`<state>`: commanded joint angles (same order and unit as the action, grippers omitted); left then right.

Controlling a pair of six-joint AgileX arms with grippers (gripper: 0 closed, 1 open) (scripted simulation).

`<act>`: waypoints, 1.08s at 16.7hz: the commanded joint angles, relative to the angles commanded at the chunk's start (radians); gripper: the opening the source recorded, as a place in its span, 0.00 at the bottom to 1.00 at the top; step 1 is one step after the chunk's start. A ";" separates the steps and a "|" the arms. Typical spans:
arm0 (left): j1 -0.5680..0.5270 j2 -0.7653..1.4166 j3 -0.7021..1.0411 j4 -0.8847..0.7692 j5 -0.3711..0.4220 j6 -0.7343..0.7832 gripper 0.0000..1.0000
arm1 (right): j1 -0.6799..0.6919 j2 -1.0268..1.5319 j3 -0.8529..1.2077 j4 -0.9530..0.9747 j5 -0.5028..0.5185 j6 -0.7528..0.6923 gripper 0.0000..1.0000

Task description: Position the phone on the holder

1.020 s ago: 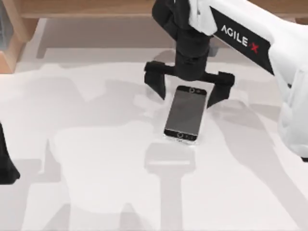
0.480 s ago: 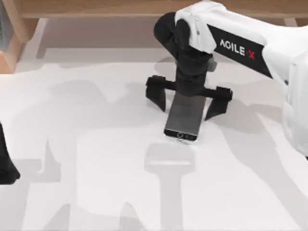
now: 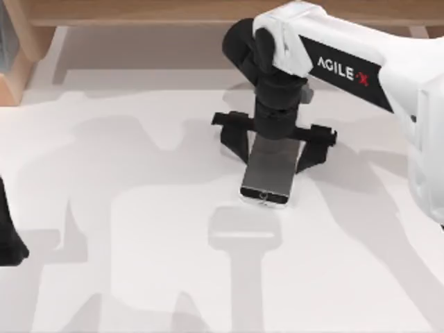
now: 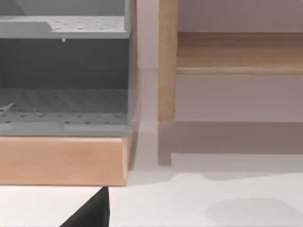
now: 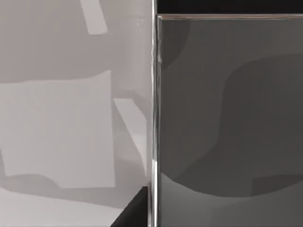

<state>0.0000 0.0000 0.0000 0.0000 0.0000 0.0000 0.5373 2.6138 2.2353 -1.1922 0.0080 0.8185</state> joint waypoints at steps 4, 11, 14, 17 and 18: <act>0.000 0.000 0.000 0.000 0.000 0.000 1.00 | 0.000 0.000 0.000 0.000 0.000 0.000 0.17; 0.000 0.000 0.000 0.000 0.000 0.000 1.00 | 0.000 0.000 0.000 0.000 0.000 0.000 0.00; 0.000 0.000 0.000 0.000 0.000 0.000 1.00 | 0.000 0.000 0.000 0.000 0.000 0.000 0.00; 0.000 0.000 0.000 0.000 0.000 0.000 1.00 | 0.001 -0.038 0.006 -0.035 0.009 -0.006 0.00; 0.000 0.000 0.000 0.000 0.000 0.000 1.00 | 0.001 -0.039 0.014 -0.045 0.009 -0.006 0.00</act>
<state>0.0000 0.0000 0.0000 0.0000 0.0000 0.0000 0.5387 2.5749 2.2494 -1.2369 0.0172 0.8130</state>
